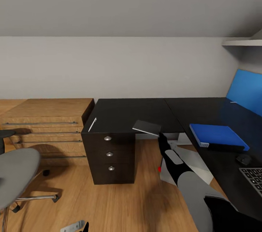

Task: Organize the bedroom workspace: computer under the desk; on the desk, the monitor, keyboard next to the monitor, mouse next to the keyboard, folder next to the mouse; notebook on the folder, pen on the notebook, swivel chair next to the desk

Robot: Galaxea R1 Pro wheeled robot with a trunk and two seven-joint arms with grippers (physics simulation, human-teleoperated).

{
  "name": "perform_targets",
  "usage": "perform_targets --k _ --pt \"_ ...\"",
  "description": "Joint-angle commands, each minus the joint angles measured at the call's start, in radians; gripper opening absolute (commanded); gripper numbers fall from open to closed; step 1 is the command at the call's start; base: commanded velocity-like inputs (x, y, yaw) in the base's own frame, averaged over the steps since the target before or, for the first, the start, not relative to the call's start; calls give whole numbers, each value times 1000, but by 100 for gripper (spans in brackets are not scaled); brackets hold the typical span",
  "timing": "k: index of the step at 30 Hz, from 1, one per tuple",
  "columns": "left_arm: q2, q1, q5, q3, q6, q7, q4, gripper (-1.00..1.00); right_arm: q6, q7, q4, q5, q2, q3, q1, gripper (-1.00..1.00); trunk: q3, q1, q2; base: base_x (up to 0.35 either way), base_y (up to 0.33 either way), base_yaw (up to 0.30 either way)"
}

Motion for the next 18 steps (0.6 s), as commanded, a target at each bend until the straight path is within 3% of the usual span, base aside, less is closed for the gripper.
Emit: perform_targets --k 1,6,13,18 --pt "5 2 11 -5 -6 6 -6 100 -4 8 0 -11 0 2 0 100 -1 0 0 0 0 0" --pt "15 11 13 -5 -3 7 -16 100 -3 61 0 -11 1 10 0 100 -1 0 0 0 0 0" --pt "16 13 11 -6 -2 7 -4 100 8 82 0 -12 2 12 0 100 -1 0 0 4 0 0" --pt "16 13 10 -6 -3 8 0 100 48 87 0 -16 5 10 0 100 -1 0 0 203 0 0"
